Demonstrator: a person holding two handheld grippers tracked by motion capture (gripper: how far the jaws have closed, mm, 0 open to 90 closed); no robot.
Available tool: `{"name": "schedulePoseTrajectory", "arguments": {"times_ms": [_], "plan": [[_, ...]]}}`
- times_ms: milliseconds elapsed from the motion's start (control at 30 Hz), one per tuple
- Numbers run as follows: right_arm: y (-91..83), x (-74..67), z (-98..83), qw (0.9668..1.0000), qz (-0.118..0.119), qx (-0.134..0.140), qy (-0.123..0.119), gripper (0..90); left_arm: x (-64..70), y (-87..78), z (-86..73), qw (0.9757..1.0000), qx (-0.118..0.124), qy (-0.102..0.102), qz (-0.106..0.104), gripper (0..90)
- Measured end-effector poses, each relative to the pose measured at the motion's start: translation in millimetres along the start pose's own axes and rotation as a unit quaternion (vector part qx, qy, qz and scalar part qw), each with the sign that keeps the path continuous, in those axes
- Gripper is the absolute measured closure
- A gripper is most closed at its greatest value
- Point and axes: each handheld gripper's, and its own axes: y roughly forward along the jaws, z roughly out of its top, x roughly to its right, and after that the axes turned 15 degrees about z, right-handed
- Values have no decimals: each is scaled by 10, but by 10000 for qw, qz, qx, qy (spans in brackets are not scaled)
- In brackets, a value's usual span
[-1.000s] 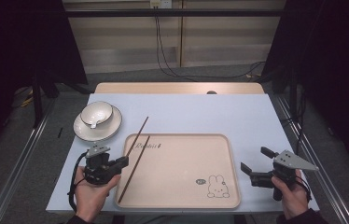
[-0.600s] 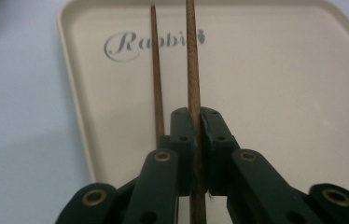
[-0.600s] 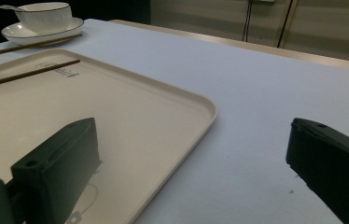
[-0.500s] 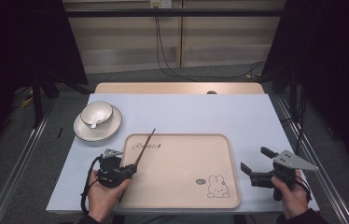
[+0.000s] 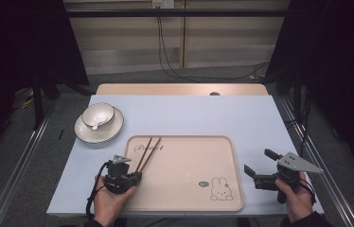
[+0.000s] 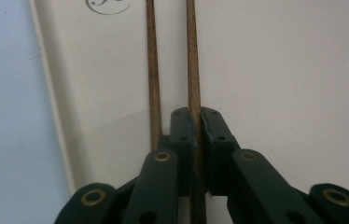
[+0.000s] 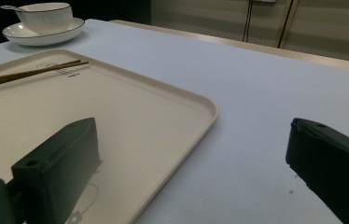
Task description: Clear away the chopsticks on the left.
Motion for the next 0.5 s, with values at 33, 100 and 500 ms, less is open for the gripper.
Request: {"name": "schedulePoseTrajectory", "arguments": {"times_ms": [33,100,500], "plan": [[-2,3,0,10000,21,-19,-6,24,1,1,1,10000,-10,14,7,844],[-1,3,0,10000,18,-16,-19,23,-1,4,2,10000,-13,-24,-17,839],[-5,0,2,10000,15,8,14,24,-47,-62,34,9984,338,89,-452,598]]}}
